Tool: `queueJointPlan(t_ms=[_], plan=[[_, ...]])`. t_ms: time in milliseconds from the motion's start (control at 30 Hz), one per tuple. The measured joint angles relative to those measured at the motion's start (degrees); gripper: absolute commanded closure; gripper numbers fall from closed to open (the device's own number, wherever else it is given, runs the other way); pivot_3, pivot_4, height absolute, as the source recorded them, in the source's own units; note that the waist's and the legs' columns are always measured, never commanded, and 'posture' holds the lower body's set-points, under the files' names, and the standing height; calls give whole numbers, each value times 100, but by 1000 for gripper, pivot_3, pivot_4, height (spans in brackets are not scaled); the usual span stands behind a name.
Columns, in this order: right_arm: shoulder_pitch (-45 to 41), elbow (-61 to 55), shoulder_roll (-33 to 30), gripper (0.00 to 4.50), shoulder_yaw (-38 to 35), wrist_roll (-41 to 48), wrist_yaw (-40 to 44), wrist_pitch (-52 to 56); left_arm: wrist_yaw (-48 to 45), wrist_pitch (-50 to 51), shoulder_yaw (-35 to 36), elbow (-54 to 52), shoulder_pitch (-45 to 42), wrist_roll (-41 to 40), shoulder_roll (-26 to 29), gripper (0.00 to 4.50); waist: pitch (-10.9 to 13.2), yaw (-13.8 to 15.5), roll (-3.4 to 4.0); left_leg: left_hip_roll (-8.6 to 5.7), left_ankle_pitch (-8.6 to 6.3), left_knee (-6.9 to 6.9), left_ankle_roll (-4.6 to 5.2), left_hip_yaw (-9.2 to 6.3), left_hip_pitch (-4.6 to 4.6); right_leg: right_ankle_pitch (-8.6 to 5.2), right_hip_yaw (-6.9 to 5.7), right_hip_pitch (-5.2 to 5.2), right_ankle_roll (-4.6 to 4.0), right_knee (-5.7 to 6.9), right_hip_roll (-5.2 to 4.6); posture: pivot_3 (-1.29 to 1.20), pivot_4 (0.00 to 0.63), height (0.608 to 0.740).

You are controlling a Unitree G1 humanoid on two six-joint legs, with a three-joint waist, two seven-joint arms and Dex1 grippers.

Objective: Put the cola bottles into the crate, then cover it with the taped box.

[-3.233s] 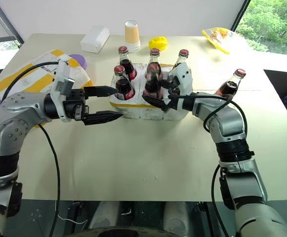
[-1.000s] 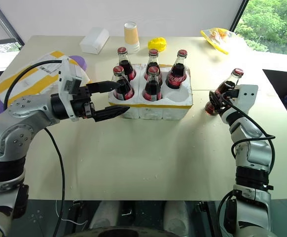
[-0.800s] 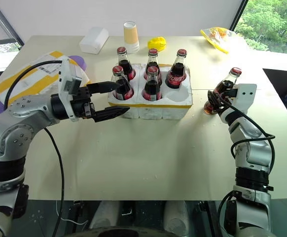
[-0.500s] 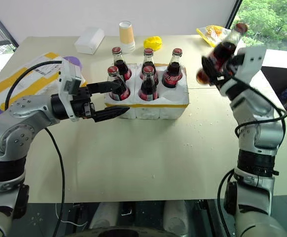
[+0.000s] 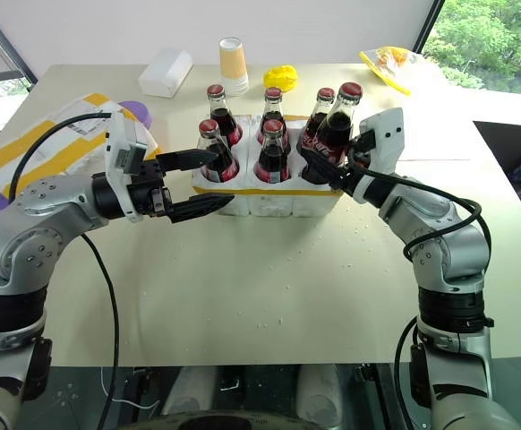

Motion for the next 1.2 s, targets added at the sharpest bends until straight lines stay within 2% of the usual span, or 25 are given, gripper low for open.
queueJointPlan(t_ms=[133, 200, 267, 467, 600, 767, 867, 933, 967, 1100, 1200], plan=[[-1, 92, -41, 1683, 170, -204, 124, -146, 16, -18, 19, -12, 60, 0, 21, 0, 0, 7, 0, 0, 0, 0, 0, 0, 0, 0, 0, 0, 0, -1, 0, 0, 150, 740], [-4, 249, -39, 662, 222, -275, 182, -188, 32, -18, 19, -23, 76, -1, 21, 0, 0, 11, 0, 0, 0, 1, 0, 0, 0, 0, 0, 1, 0, 0, 0, 0, 150, 740], [-62, 432, -31, 29, 251, -332, 241, -233, 48, -18, 20, -23, 78, -1, 21, 0, 0, 6, 0, 0, 0, 1, 0, 0, 0, 0, 0, 1, 0, 0, 0, 0, 150, 740], [-272, 923, 16, 29, 333, -579, 291, -430, 159, -18, 51, -83, 126, 18, 88, 0, -1, -4, -2, 1, 1, 1, -1, 0, 2, 0, 0, 2, 0, 1, 1, 0, 150, 740], [-273, 904, -208, 29, 286, -499, 519, -392, 413, -7, 436, -383, 585, 80, 407, 0, -1, -11, -1, 2, 0, -1, -1, -3, 2, 0, 1, 0, 0, -1, 0, 0, 150, 740], [-32, 490, -1286, 29, -349, 17, 1383, -144, 894, 97, 1609, -1039, 1788, 428, 1081, 0, -1, 18, -2, 3, -3, -2, 3, -11, 1, 0, 1, 1, 0, -5, -4, 0, 150, 740], [-36, 445, -2035, 29, -904, 555, 2074, 219, 992, 65, 2675, -1640, 3097, 1125, 1502, 0, -1, -12, -2, 6, -6, -3, 4, -9, 5, -1, 2, -1, -2, -9, -5, 0, 150, 740], [-64, 485, -2284, 29, -985, 663, 2348, 270, 846, -134, 3142, -1791, 3870, 1649, 1617, 0, -2, -31, -3, 9, -8, -9, 2, -5, 6, -2, 2, -7, -5, -11, -4, 0, 150, 740], [-103, 560, -2439, 29, -1012, 747, 2566, 304, 637, -351, 3553, -1862, 4526, 2064, 1658, 0, -2, -55, -3, 10, -8, -12, 1, 2, 4, -6, 4, -15, -15, -11, -6, 0, 150, 740], [-507, 825, -2514, 29, -991, 1150, 3150, 515, 224, -1020, 4462, -1846, 5723, 3082, 1575, 0, -2, -15, -1, 22, -20, -16, 6, 2, -2, -11, 5, -37, -34, -12, -13, 0, 150, 740], [-783, 850, -2536, 29, -810, 1302, 3553, 520, 274, -1362, 4648, -1722, 6177, 3759, 1397, 0, -5, 25, 0, 22, -37, -16, 14, 1, -5, -12, 5, -56, -36, -16, -17, 0, 150, 740]])
